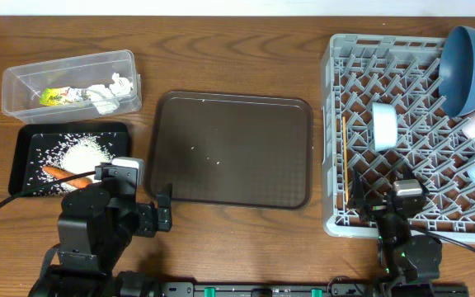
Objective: Sort waste into correct bins and load items into the dishwasher rack
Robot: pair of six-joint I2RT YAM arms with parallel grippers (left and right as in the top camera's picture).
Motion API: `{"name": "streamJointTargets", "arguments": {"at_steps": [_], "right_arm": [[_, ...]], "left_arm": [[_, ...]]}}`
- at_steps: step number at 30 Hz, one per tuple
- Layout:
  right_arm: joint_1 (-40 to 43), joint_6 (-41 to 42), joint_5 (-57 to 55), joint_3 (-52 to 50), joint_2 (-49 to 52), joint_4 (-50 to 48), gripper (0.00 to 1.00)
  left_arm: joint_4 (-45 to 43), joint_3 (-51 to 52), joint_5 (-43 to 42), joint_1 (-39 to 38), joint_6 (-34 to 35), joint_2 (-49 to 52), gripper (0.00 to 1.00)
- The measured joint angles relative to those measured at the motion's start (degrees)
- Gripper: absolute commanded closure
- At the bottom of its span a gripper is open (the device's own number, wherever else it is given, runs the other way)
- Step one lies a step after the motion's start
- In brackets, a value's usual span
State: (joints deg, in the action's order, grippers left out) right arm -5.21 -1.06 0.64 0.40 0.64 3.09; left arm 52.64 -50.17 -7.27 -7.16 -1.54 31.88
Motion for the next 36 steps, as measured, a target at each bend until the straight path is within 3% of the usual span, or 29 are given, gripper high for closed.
{"name": "streamJointTargets", "arguments": {"at_steps": [36], "right_arm": [[-0.02, -2.97, 0.44, 0.00, 0.04, 0.92, 0.01]], "left_arm": [[1.33, 0.00, 0.26, 0.00, -0.07, 0.00, 0.02]]}}
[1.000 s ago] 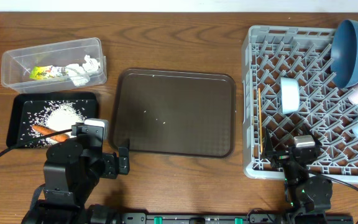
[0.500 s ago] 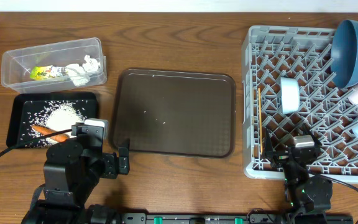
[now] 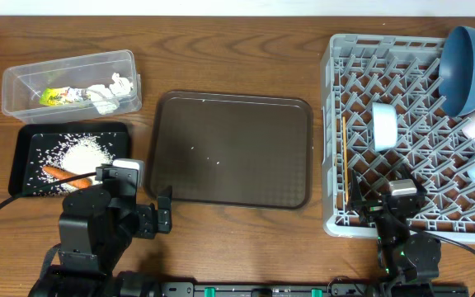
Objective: Sort waste into correct bins and load items into the dishwasher rack
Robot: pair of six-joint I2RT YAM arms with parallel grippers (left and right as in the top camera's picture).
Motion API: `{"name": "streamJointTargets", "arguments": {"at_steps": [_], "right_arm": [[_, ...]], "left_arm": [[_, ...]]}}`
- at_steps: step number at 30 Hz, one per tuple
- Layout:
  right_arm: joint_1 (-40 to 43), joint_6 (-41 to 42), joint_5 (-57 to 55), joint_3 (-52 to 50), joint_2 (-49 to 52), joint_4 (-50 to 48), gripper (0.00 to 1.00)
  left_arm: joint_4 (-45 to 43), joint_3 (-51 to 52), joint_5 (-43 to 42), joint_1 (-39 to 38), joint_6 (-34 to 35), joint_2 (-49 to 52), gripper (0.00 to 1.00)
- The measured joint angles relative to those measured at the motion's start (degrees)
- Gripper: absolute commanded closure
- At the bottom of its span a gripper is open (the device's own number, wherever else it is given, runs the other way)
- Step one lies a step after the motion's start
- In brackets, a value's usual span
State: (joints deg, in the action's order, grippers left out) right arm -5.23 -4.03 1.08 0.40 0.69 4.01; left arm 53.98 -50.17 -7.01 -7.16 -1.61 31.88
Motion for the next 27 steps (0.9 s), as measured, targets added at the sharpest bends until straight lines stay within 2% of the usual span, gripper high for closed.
{"name": "streamJointTargets", "arguments": {"at_steps": [7, 12, 19, 27], "right_arm": [[0.02, 0.00, 0.00, 0.00, 0.00, 0.00, 0.01], [0.02, 0.00, 0.00, 0.00, 0.00, -0.02, 0.01], [0.02, 0.00, 0.02, 0.00, 0.00, 0.02, 0.01], [0.02, -0.02, 0.02, 0.00, 0.00, 0.02, 0.01]], "left_arm": [[-0.76, 1.40, 2.73, 0.02, -0.15, -1.84, 0.02], [-5.62, 9.84, 3.89, 1.33, -0.15, -8.94, 0.02], [-18.01, 26.58, 4.42, 2.84, 0.11, -20.92, 0.02], [-38.73, 42.51, 4.44, 2.99, 2.23, -30.84, 0.02]]}}
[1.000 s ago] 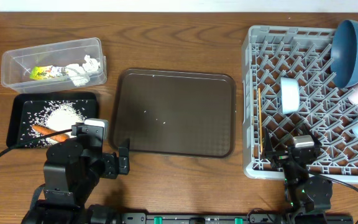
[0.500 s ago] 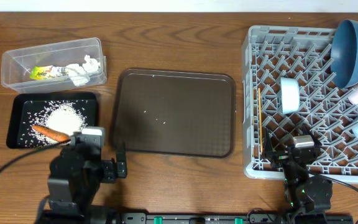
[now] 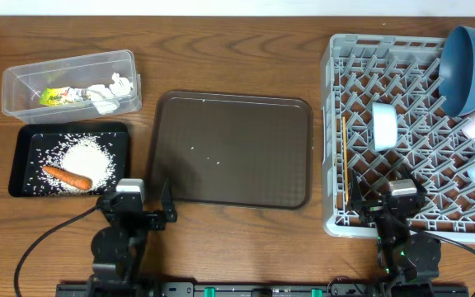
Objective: Sort waste into correct bins and load items into the dishwasher rack
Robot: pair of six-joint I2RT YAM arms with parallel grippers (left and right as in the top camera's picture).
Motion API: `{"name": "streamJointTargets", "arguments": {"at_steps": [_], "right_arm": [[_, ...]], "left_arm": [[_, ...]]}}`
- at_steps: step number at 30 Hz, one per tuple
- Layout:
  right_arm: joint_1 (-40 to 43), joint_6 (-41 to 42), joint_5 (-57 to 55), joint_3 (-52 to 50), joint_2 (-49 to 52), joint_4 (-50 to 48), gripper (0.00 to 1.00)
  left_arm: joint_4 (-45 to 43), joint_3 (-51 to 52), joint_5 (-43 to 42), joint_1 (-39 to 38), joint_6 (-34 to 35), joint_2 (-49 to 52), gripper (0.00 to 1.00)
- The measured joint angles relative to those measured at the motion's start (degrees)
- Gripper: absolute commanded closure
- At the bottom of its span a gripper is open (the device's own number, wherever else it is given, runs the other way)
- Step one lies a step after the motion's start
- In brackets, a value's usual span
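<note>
A clear plastic bin (image 3: 23, 87) at the far left holds wrappers and crumpled paper. In front of it a black tray (image 3: 23, 169) carries rice and a carrot (image 3: 66, 176). The brown serving tray (image 3: 233, 148) in the middle bears only crumbs. On the right, the grey dishwasher rack (image 3: 411, 165) holds a blue bowl (image 3: 466, 66), a white cup (image 3: 383, 125), two pale cups at its right edge and an orange stick (image 3: 345, 157). My left gripper (image 3: 168, 210) sits low by the brown tray's front left corner, open and empty. My right gripper (image 3: 359, 200) rests at the rack's front left corner.
Both arms are folded down at the table's front edge, with cables trailing from them. Bare wood lies between the black tray and the brown tray, and between the brown tray and the rack.
My left arm has dropped from its raised pose over the black tray's front right corner to a low folded pose at the front edge. The carrot now shows whole. The right arm has hardly moved.
At first my left arm stood tall over the black tray's front corner, hiding part of the carrot, and the right gripper lay at the rack's front left corner. Both stayed so a second later. Now the left arm is folded low, and nothing on the table has shifted.
</note>
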State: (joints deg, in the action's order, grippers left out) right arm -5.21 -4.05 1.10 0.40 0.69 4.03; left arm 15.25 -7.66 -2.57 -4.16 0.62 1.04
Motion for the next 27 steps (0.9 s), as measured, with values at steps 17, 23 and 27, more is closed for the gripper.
{"name": "streamJointTargets", "arguments": {"at_steps": [17, 23, 27], "right_arm": [[-0.02, 0.00, 0.04, 0.00, 0.00, 0.00, 0.01], [0.00, 0.00, 0.04, 0.00, 0.00, -0.02, 0.01], [0.00, 0.00, 0.04, 0.00, 0.00, 0.00, 0.01]], "left_arm": [[-12.74, 6.03, -0.02, 0.00, 0.37, -0.42, 0.02], [-12.74, 6.03, -0.02, 0.00, 0.37, -0.42, 0.02], [-12.74, 6.03, -0.02, 0.00, 0.37, -0.42, 0.02]]}}
